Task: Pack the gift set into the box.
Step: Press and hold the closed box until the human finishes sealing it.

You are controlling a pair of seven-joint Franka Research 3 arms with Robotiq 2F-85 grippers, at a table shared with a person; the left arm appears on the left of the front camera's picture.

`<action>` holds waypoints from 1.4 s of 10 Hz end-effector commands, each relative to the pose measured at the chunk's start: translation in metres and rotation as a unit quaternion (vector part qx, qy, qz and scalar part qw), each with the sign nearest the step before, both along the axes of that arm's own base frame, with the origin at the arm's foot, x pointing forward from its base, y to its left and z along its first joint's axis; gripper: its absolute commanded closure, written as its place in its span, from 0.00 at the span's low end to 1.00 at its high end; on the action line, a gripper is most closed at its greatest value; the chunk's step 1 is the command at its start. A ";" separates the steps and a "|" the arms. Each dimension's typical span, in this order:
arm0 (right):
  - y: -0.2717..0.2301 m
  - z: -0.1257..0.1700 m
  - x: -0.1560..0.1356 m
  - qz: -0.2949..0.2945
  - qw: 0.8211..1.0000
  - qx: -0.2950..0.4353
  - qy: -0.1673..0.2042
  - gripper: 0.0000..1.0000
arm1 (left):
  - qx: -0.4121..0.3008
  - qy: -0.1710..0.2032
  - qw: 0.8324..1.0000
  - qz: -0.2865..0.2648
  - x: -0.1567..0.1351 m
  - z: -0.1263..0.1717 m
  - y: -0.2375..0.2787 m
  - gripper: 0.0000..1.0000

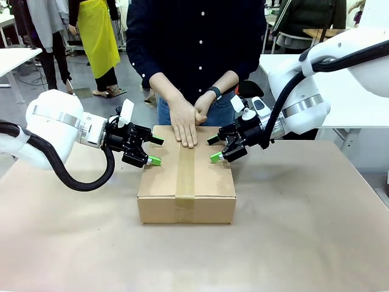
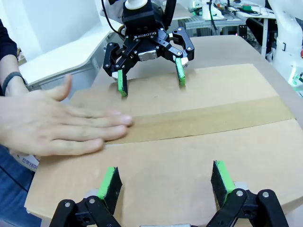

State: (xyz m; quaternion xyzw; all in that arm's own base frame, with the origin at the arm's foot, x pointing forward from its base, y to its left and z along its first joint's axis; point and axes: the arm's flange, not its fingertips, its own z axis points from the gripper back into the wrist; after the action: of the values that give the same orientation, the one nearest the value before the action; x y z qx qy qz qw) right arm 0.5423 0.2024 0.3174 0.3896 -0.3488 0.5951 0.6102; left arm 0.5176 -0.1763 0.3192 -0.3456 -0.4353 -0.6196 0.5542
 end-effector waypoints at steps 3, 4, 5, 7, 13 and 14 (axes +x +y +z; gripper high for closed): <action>0.003 0.000 0.000 -0.001 1.000 -0.002 -0.002 0.00 | 0.001 -0.009 1.000 -0.005 -0.003 -0.002 0.001 0.00; 0.003 0.000 0.000 -0.001 1.000 -0.002 -0.002 0.00 | 0.001 -0.009 1.000 -0.005 -0.003 -0.002 0.001 0.00; 0.003 0.000 0.000 -0.001 1.000 -0.002 -0.002 0.00 | 0.001 -0.009 1.000 -0.005 -0.003 -0.002 0.001 0.00; 0.003 0.000 0.000 -0.001 1.000 -0.002 -0.002 0.00 | 0.001 -0.009 1.000 -0.005 -0.003 -0.002 0.001 0.00; 0.003 0.000 0.000 -0.001 1.000 -0.002 -0.002 0.00 | 0.001 -0.009 1.000 -0.005 -0.003 -0.002 0.001 0.00; 0.003 0.000 0.000 -0.001 1.000 -0.002 -0.002 0.00 | 0.001 -0.009 1.000 -0.005 -0.003 -0.002 0.001 0.00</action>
State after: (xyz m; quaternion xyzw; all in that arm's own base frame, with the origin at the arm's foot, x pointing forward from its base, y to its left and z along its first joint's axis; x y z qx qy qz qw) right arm 0.5423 0.2025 0.3174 0.3896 -0.3488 0.5952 0.6102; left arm 0.5176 -0.1763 0.3193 -0.3456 -0.4354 -0.6197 0.5541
